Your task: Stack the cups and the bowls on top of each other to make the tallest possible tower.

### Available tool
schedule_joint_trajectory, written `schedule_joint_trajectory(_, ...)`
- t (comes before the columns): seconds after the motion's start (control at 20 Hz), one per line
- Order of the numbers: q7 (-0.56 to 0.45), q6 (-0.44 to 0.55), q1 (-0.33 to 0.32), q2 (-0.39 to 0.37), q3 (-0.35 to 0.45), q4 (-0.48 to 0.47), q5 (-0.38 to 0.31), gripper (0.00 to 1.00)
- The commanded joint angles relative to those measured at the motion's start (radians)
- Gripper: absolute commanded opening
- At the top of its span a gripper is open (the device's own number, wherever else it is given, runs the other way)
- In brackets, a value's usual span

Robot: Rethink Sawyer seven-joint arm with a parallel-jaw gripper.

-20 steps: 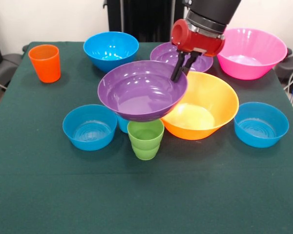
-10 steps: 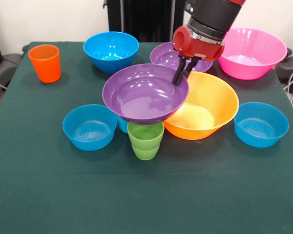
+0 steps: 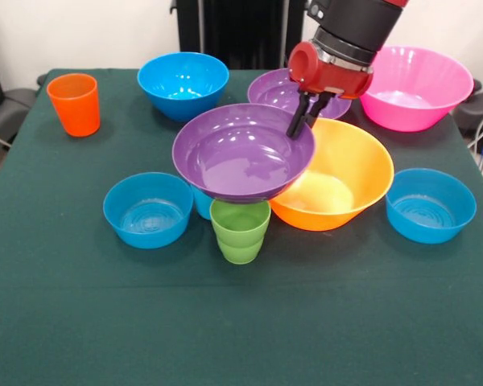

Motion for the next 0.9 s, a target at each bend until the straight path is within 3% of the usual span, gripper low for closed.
schedule_joint_trajectory(0.05, 0.162, 0.022, 0.010, 0.019, 0.041, -0.023, 0.021, 0.00)
schedule_joint_trajectory(0.9, 0.177, 0.005, 0.026, 0.044, 0.014, -0.041, 0.019, 0.00)
